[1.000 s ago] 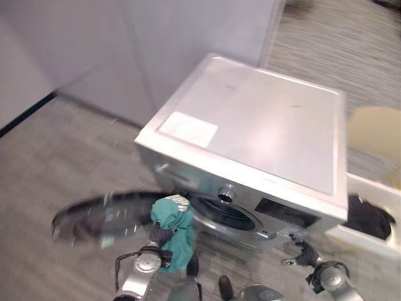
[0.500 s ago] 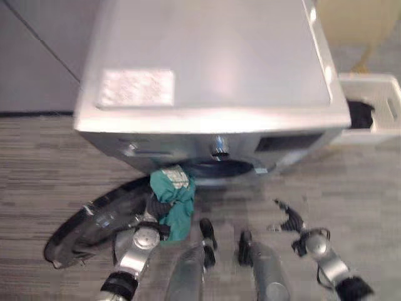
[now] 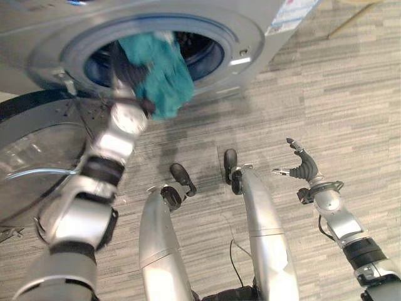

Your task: Grab the laundry basket,head to the washer,open it,put in the laundry and shut it.

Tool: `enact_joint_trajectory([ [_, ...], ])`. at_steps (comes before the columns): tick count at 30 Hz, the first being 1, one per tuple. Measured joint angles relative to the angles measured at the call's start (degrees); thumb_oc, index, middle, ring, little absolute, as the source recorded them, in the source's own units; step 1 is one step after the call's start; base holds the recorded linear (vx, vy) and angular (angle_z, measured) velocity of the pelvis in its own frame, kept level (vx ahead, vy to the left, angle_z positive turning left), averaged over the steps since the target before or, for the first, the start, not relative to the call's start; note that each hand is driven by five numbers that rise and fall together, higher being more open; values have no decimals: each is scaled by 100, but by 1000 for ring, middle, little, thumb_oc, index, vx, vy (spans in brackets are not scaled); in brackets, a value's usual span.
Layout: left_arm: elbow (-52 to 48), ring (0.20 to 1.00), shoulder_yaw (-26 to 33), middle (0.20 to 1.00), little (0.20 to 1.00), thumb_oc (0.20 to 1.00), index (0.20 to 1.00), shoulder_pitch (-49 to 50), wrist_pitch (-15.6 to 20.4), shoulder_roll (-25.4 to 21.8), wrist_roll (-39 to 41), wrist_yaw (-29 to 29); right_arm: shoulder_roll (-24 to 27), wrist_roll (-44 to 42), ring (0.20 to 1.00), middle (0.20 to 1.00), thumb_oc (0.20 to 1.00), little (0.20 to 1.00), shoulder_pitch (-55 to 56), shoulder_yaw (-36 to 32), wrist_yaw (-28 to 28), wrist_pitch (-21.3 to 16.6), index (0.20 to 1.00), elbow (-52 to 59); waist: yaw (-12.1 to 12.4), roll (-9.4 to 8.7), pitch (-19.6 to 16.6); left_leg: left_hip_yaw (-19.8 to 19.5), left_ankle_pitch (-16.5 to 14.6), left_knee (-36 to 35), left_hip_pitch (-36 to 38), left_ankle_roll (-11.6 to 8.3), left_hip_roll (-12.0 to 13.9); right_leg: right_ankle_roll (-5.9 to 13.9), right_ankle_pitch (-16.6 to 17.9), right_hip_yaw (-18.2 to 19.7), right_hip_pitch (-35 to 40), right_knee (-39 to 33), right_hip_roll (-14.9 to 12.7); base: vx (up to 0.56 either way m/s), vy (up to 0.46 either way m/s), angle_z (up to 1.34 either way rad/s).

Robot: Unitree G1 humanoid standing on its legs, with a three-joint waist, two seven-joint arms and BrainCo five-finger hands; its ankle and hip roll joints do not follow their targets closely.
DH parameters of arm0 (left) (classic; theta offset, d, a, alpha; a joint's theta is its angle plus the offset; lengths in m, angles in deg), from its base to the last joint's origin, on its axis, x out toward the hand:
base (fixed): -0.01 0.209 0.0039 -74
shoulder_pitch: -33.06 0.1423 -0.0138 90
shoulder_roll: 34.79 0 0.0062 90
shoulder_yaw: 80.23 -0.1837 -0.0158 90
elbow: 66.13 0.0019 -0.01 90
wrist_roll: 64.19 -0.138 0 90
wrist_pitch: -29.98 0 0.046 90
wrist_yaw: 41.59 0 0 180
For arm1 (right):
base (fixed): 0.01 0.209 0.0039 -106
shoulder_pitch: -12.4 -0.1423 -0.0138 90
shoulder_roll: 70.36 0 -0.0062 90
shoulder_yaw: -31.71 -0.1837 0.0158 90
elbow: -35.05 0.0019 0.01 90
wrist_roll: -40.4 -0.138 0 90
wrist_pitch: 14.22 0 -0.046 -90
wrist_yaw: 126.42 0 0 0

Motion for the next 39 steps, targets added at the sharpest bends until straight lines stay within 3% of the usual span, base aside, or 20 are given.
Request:
enact_joint_trajectory([
  [3,156,200,-696,200,200,200,200,-1231,58,-636,-57,-246,113,-133,1000,1000,1000,1000,-7,23,25,-223,1000,12,-65,12,-9,-3,-27,201,-328,26,123,-2,1,15,-323,101,95,59,30,-15],
  [4,239,307,-735,307,307,307,307,-1481,73,-672,-57,-363,137,-159,1000,1000,1000,1000,-5,6,27,-230,1000,16,-68,15,-8,5,-39,284,-397,86,146,-31,70,8,-395,149,97,83,35,-20],
  [5,399,771,-816,771,771,771,771,-1703,73,-691,-58,-494,140,-178,1000,1000,1000,1000,-19,24,33,-237,1000,-2,-79,15,-8,53,-116,403,-429,108,208,-74,46,17,-458,240,104,83,40,-18],
  [6,558,1000,-1039,1000,1000,1000,1000,-1827,69,-770,-72,-559,139,-194,1000,1000,1000,1000,-21,26,39,-281,1000,10,-70,15,-8,56,-140,455,-444,111,232,-108,62,35,-475,276,135,79,33,-18],
  [12,1670,1000,-1714,1000,1000,1000,1000,-2303,33,-797,-321,-620,161,-388,1000,1000,1000,1000,43,2,39,-427,1000,161,-156,20,-5,86,-260,543,-622,121,285,-125,46,76,-673,297,175,42,12,-9],
  [18,1791,1000,-1643,1000,1000,1000,1000,-1766,-62,-607,-561,-110,159,-396,1000,1000,1000,1000,60,-21,42,-427,1000,133,-102,27,-15,-10,-294,667,-707,161,301,-184,5,25,-715,436,169,66,-49,3],
  [21,929,1000,-792,1000,1000,1000,1000,151,-51,22,-668,12,85,-393,1000,1000,1000,1000,452,-32,33,-408,1000,-110,57,142,-598,-97,-301,450,-613,72,263,-220,-137,-76,-570,344,151,39,-112,18],
  [23,-286,1000,514,1000,1000,1000,1000,1922,-27,555,-501,60,-275,-379,1000,1000,1000,1000,477,-153,14,-262,1000,-261,196,172,-575,-178,-124,51,8,-71,168,-275,-119,-247,79,101,58,-25,-81,38],
  [24,-1328,1000,1099,1000,1000,1000,1000,3743,92,1251,-188,34,-526,-344,1000,1000,1000,1000,822,-110,-24,-205,1000,-316,351,251,-982,-194,4,-544,572,-309,51,-324,-164,-358,644,-365,23,-21,-41,81],
  [26,-1946,1000,1420,1000,1000,1000,1000,6403,100,1846,249,205,-596,-334,1000,1000,1000,1000,1130,-308,-70,-76,1000,-525,791,307,-1484,-44,437,-1865,1807,-336,-234,-185,-140,-422,1751,-1268,-57,53,-76,72],
  [27,-2253,1000,1589,1000,1000,1000,1000,8473,160,2367,471,379,-593,-332,1000,1000,1000,1000,1796,-629,-114,51,1000,-758,949,271,-1934,-33,789,-3170,3140,-430,-504,-98,-31,-565,3029,-2246,-67,273,-86,29],
  [28,-2233,1000,1607,1000,1000,1000,1000,9112,209,2416,470,449,-594,-326,1000,1000,1000,1000,2075,-637,-112,50,1000,-853,1018,226,-2271,-26,878,-3588,3503,-443,-604,-66,4,-624,3372,-2569,-39,287,-14,32],
  [29,-1952,1000,1568,1000,1000,1000,1000,9364,219,2526,456,658,-688,-309,1000,1000,1000,1000,2142,-639,-65,69,1000,-1238,1001,246,-2201,-26,1304,-4232,4331,-527,-687,-36,252,-767,4255,-3228,26,155,-2,22],
  [30,-1367,1000,1482,1000,1000,1000,1000,9460,187,2577,454,835,-879,-215,1000,1000,1000,1000,2331,-667,20,144,1000,-1827,938,300,-2180,-66,1945,-5125,5520,-659,-714,373,732,-882,5533,-4297,176,89,57,24],
  [31,-427,1000,932,1000,1000,1000,1000,9278,29,2270,456,996,-960,-104,1000,1000,1000,1000,2796,-432,85,164,1000,-2048,986,164,-2623,-256,2499,-5294,6042,-549,-892,734,1087,-426,6028,-4484,151,106,41,10],
  [32,-218,1000,811,1000,1000,1000,1000,8903,38,2035,409,1104,-977,-103,1000,1000,1000,1000,2779,-345,120,137,1000,-2066,979,-85,-2734,-592,2419,-5147,5982,-605,-1114,652,975,-230,5863,-4342,5,202,64,-20],
  [33,-12,1000,737,1000,1000,1000,1000,8510,39,1926,361,1183,-986,-102,1000,1000,1000,1000,2726,-348,157,136,1000,-2086,985,-151,-2787,-1099,2311,-5139,5957,-545,-1345,511,704,35,5860,-4428,-34,157,50,-68],
  [34,356,1000,737,1000,1000,1000,1000,7858,9,2078,318,1274,-882,-100,1000,1000,1000,1000,2421,-393,181,142,1000,-2233,959,87,-2792,-1692,1975,-5318,6009,-451,-1238,327,952,310,5885,-4779,230,155,52,-95],
  [36,478,1000,814,1000,1000,1000,1000,7247,18,2135,159,1386,-876,-100,1000,1000,1000,1000,2120,-389,248,150,1000,-2343,937,122,-2791,-1771,1942,-5419,6080,-501,-1184,348,1219,587,5779,-4902,323,120,73,-118],
  [39,539,1000,810,1000,1000,1000,1000,6636,51,2144,-86,1422,-830,-98,1000,1000,1000,1000,2075,-494,265,134,1000,-2306,627,224,-2835,-1355,1694,-5722,6624,-543,-1124,534,1442,943,6090,-5436,386,46,82,-114],
])
